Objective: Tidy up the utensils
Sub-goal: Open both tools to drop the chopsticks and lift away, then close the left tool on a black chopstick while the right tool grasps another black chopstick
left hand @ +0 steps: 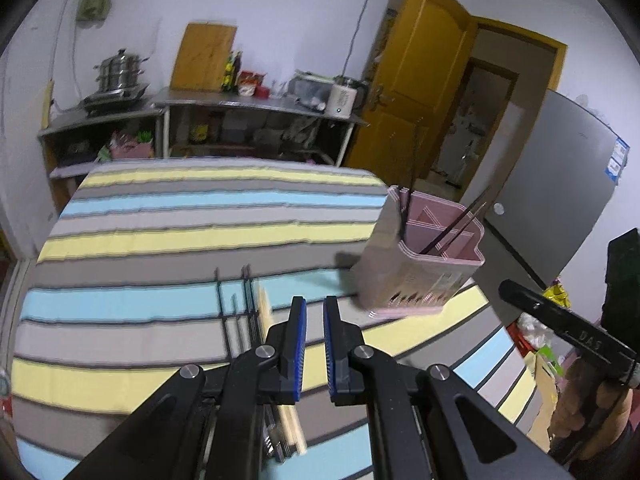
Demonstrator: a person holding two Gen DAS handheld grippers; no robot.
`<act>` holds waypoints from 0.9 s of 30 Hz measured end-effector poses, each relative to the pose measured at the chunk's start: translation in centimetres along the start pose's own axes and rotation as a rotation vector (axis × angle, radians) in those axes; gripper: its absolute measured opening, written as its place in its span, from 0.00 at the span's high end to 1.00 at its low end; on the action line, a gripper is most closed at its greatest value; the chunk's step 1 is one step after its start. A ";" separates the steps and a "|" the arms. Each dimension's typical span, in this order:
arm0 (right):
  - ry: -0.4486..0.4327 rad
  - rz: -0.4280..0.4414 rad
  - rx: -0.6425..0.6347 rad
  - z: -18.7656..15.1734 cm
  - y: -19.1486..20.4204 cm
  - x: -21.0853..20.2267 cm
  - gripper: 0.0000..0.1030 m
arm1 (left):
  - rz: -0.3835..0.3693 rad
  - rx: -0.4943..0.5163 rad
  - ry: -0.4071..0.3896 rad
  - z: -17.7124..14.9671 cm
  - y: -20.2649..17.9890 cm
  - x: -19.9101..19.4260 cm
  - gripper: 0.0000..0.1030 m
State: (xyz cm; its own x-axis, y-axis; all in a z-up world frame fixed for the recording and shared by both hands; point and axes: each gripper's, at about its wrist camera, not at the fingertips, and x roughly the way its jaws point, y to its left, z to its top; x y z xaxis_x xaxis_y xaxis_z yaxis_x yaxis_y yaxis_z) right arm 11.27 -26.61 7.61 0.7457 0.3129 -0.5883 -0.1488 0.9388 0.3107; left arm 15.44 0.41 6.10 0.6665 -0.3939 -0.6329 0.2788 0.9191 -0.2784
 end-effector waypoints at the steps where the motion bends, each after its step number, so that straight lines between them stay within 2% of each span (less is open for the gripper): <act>1: 0.009 0.003 -0.005 -0.3 0.2 0.2 0.87 | 0.006 -0.006 0.008 -0.5 0.4 0.1 0.93; 10: 0.089 0.047 -0.037 -2.8 2.2 2.2 0.87 | 0.066 -0.049 0.065 -3.1 3.0 1.4 0.93; 16: 0.133 0.066 -0.049 -3.8 3.3 3.7 0.87 | 0.106 -0.072 0.095 -3.4 4.6 3.3 0.92; 20: 0.157 0.071 -0.055 -4.4 3.6 4.6 0.87 | 0.131 -0.084 0.119 -3.4 5.8 5.2 0.87; 27: 0.200 0.071 -0.055 -5.0 3.7 6.3 0.87 | 0.156 -0.079 0.157 -3.1 7.0 8.8 0.86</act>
State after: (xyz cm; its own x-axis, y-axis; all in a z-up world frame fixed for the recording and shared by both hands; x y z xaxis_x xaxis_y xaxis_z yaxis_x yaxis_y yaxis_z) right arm 12.19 -20.38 1.30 0.5891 0.3955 -0.7046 -0.2359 0.9182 0.3182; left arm 21.09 3.33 -3.61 0.5799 -0.2497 -0.7755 0.1219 0.9677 -0.2205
